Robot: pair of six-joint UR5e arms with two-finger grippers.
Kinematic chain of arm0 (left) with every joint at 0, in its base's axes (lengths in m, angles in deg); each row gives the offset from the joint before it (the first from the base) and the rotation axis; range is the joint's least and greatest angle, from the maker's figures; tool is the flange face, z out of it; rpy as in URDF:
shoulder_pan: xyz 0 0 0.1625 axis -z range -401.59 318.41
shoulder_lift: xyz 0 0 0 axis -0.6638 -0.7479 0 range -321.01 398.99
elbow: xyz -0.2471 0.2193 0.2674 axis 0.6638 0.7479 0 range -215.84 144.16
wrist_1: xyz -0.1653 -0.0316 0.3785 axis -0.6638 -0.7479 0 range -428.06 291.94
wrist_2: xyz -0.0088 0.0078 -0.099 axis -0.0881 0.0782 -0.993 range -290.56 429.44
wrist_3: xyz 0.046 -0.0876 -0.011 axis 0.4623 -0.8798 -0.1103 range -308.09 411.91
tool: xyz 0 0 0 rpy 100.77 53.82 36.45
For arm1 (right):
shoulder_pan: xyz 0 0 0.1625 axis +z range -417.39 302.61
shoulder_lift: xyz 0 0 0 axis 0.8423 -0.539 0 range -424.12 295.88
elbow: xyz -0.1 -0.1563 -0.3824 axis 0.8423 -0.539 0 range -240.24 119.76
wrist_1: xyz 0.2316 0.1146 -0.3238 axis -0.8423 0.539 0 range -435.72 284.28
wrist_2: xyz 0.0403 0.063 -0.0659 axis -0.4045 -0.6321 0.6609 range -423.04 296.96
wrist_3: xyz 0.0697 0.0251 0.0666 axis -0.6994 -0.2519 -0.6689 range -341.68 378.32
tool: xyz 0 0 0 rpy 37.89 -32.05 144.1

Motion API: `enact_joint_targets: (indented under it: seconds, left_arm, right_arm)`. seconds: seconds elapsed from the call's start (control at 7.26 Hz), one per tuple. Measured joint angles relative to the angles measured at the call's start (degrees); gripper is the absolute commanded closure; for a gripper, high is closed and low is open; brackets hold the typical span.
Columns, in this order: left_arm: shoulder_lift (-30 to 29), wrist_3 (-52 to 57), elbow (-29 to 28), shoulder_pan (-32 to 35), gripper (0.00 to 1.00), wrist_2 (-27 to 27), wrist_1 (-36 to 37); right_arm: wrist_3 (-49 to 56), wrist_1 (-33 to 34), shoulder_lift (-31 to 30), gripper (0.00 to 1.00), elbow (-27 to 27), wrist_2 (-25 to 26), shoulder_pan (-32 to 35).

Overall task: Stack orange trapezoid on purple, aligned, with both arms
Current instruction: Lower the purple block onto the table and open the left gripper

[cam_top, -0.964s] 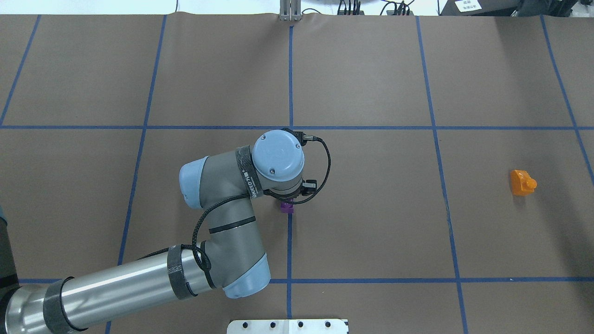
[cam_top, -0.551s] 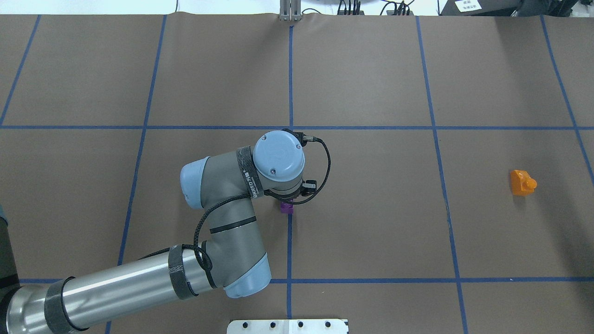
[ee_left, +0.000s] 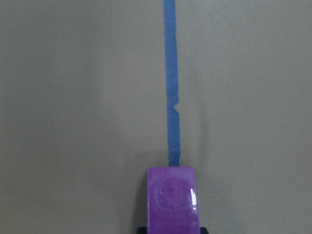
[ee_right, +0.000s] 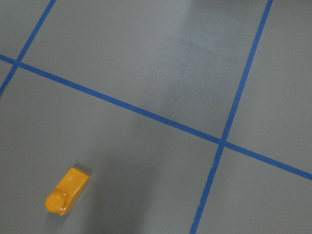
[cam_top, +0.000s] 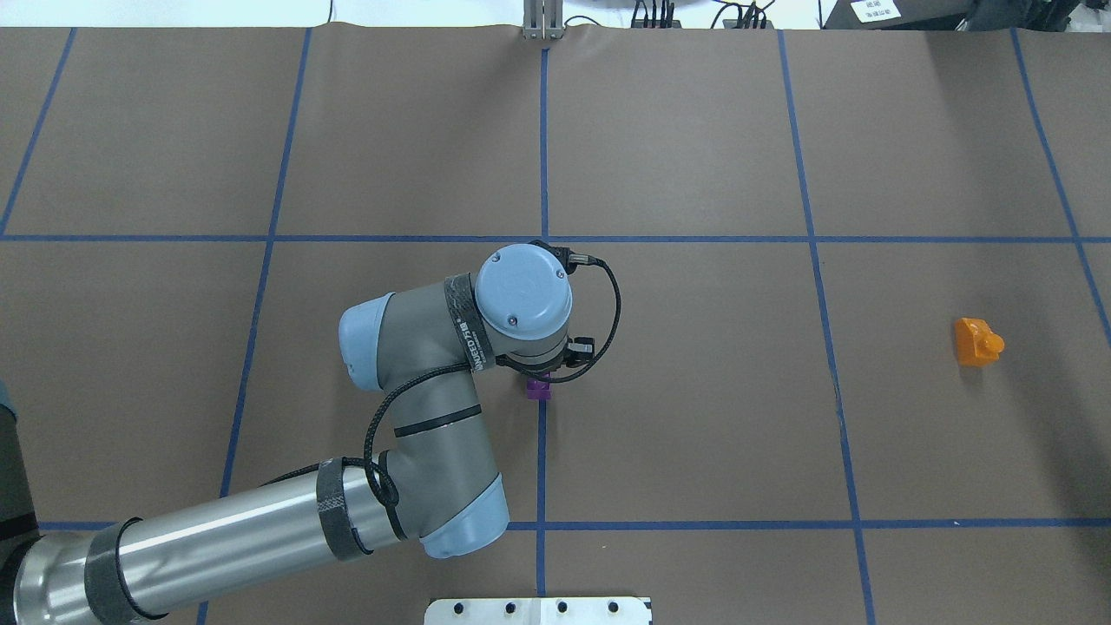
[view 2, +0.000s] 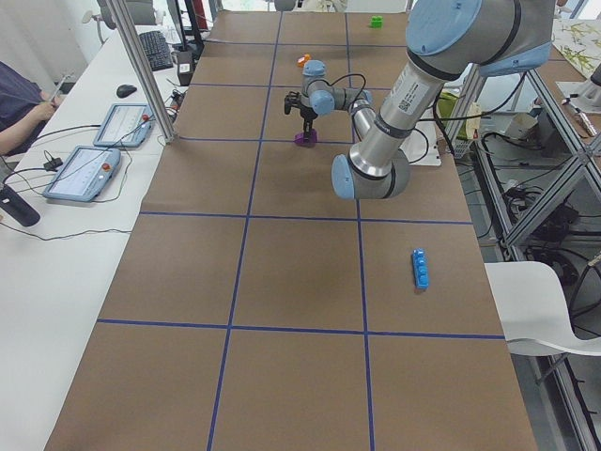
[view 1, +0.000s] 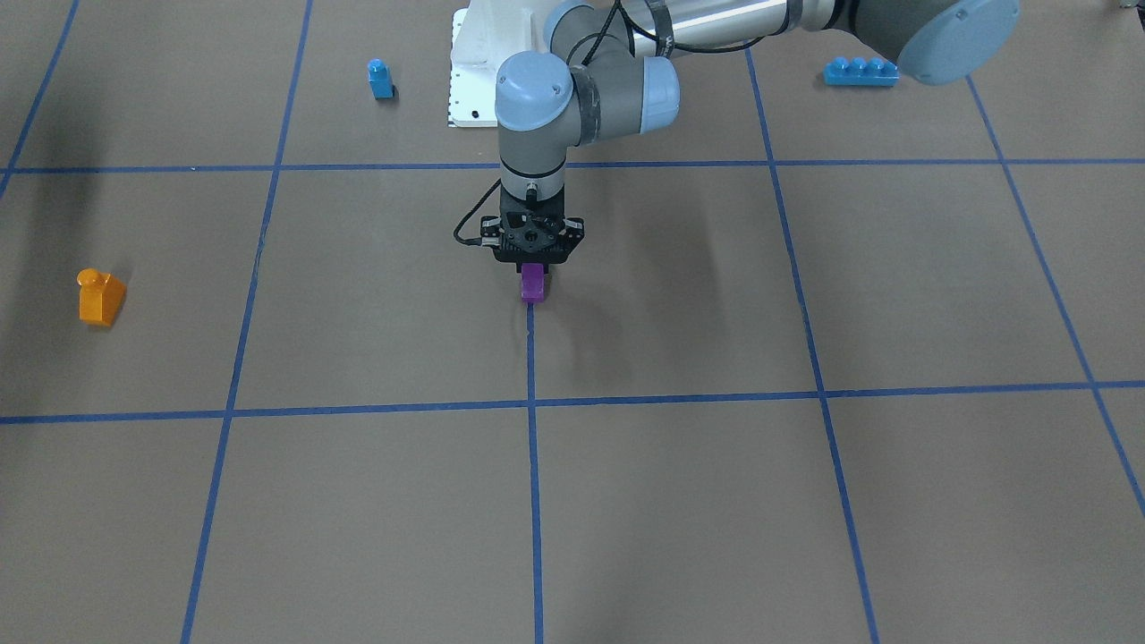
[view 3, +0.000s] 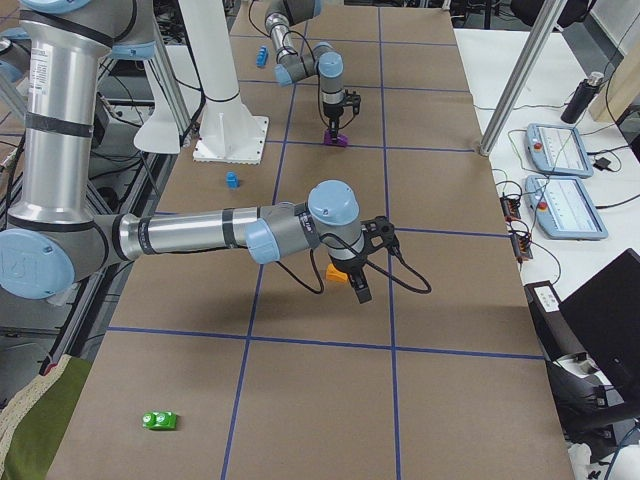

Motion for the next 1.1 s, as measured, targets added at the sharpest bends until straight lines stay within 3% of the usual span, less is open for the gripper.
enact_joint_targets:
  seconds: [1.1]
  left_arm:
    - [-0.2, 0.1, -0.1, 0.0, 0.62, 0.0, 0.0]
  right_arm:
    - [0.0, 0.0, 0.1, 0.00, 0.0, -0.1, 0.0]
